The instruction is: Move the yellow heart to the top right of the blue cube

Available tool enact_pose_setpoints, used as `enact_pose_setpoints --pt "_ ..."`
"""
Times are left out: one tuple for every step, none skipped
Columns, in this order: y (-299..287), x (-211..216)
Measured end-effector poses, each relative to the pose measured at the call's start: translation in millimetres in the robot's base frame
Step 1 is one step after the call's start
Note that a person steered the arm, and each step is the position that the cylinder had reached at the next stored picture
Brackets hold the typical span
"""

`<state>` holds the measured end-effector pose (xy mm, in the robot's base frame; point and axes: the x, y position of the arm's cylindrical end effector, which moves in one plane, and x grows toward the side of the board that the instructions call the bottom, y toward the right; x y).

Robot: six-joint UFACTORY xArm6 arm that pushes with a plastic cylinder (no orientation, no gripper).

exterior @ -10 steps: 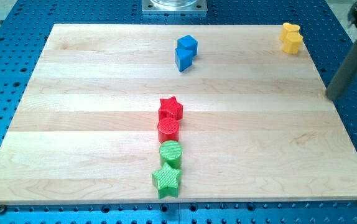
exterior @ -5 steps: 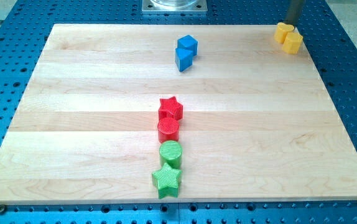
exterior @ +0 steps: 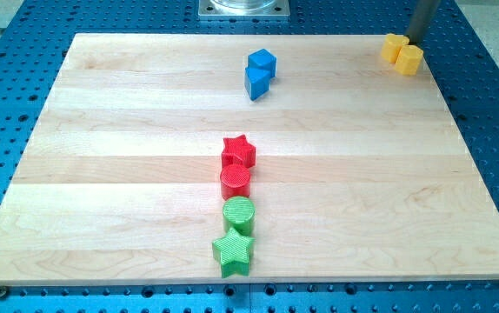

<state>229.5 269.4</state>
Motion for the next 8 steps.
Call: enact_pose_setpoints --pt "-61 8" --pt "-115 9" --pt "-159 10" --pt "-160 10" --pt "-116 10" --pt "-63 -1" --pt "-23 -11" --pt "18 -11"
